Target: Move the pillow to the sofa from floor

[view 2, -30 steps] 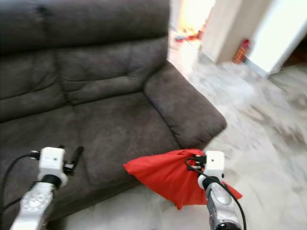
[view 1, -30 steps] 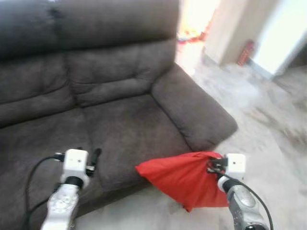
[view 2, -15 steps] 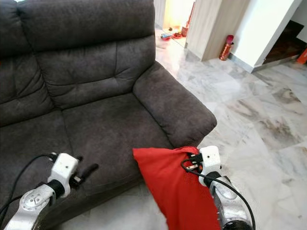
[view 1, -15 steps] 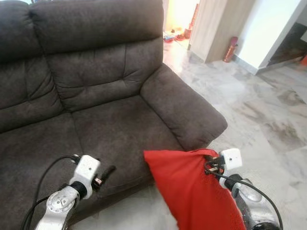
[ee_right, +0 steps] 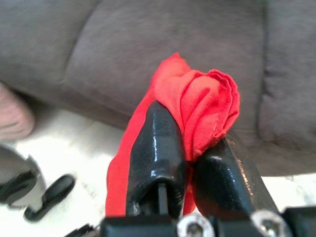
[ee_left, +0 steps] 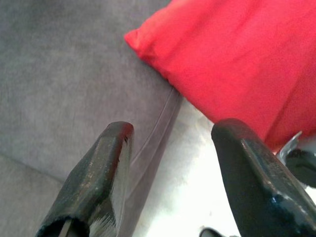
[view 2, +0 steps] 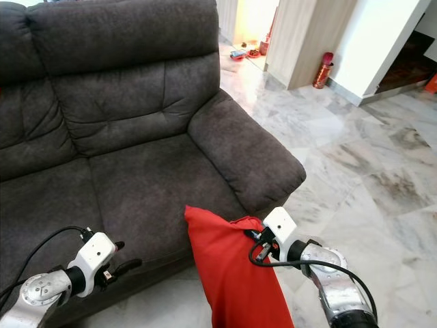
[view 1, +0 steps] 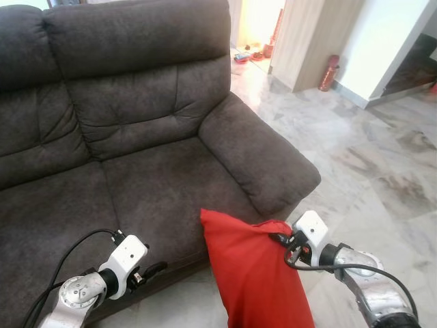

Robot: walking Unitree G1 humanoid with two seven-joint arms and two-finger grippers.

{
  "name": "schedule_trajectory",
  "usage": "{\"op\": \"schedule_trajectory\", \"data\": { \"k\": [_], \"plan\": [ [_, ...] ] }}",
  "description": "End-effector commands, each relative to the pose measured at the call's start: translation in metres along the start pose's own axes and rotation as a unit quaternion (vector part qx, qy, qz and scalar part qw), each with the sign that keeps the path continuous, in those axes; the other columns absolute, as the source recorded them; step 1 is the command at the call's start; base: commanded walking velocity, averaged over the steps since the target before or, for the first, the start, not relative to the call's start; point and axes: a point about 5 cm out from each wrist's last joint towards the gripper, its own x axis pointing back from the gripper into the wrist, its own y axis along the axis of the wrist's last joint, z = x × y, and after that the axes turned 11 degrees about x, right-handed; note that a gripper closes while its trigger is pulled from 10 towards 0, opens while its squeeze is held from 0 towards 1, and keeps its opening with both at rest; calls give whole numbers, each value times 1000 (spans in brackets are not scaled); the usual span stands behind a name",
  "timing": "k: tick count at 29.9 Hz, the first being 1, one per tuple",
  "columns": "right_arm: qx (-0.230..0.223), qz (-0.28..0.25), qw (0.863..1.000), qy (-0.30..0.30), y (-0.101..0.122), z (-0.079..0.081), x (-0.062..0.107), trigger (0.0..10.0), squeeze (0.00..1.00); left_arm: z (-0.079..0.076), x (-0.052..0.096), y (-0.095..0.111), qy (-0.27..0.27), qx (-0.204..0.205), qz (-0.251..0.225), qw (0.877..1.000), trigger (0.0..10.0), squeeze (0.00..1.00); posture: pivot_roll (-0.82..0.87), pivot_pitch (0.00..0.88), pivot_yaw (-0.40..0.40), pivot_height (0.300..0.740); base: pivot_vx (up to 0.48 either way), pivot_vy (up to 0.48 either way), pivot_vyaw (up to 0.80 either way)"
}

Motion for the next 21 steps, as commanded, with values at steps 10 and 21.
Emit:
{"op": "schedule_trajectory", "data": {
  "k": [10, 21],
  "plan": [
    [74, 31, 994, 75, 14, 0, 17, 10000, 0, -5, -1, 1, -23, -7, 13, 1000, 10000, 0, 151, 16, -86, 740, 0, 0, 0],
    [62, -5, 988, 145, 30, 21, 16, 10000, 0, -7, 0, -3, -39, -20, 32, 999, 10000, 0, 157, 15, -81, 740, 0, 0, 0]
  ]
}}
